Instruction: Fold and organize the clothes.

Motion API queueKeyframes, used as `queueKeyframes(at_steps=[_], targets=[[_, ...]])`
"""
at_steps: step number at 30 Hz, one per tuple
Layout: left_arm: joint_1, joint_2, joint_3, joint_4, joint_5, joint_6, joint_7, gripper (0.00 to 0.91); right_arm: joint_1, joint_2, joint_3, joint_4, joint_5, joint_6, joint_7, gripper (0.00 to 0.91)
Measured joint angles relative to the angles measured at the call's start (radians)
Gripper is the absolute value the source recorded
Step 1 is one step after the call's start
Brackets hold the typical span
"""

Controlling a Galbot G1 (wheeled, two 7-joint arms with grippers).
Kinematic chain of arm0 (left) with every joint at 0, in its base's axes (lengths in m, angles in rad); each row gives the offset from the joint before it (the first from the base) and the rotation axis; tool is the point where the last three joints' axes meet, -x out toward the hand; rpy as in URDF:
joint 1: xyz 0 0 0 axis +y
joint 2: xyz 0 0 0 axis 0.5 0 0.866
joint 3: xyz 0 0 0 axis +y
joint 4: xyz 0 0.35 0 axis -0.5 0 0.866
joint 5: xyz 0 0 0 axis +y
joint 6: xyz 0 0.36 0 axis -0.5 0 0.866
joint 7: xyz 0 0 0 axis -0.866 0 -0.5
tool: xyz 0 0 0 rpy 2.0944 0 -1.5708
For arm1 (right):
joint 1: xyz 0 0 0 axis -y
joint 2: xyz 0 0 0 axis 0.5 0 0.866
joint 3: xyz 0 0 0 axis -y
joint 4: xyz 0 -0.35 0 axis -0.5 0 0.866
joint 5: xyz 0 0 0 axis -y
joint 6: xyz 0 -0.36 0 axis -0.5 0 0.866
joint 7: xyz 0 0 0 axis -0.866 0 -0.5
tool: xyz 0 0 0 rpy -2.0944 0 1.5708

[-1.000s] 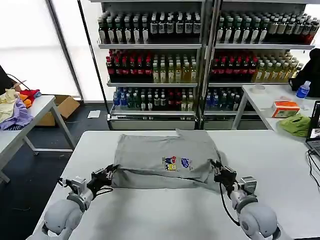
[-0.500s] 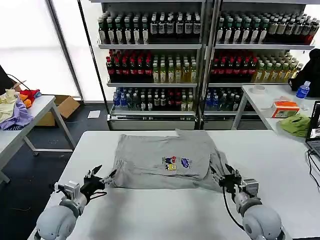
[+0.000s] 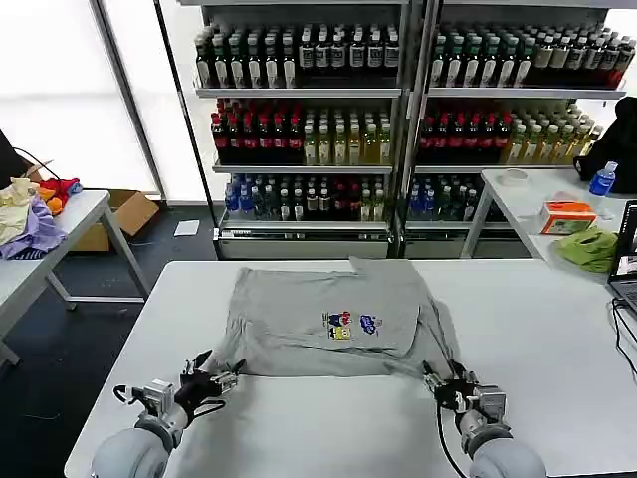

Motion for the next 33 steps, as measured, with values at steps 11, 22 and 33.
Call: queueKeyframes(at_steps=[11, 22, 33], targets=[[0.005, -0.012, -0.008, 0.02, -0.018, -0.018, -0.001, 0.0, -0.011, 0.005, -0.007, 0.009, 0.009, 0.002, -0.003, 0.0], [0.057, -0.033, -0.037, -0.015, -0.027, -0.032, -0.03, 0.01, -0.055, -0.022, 0.018, 0.048, 0.022, 0.009, -0.045, 0.0], [0.221, -0.055, -0.114, -0.139, -0.019, -0.022, -0.063, 0.0, -0.18, -0.032, 0.078, 0.142, 0.001, -0.004, -0.089, 0.0]])
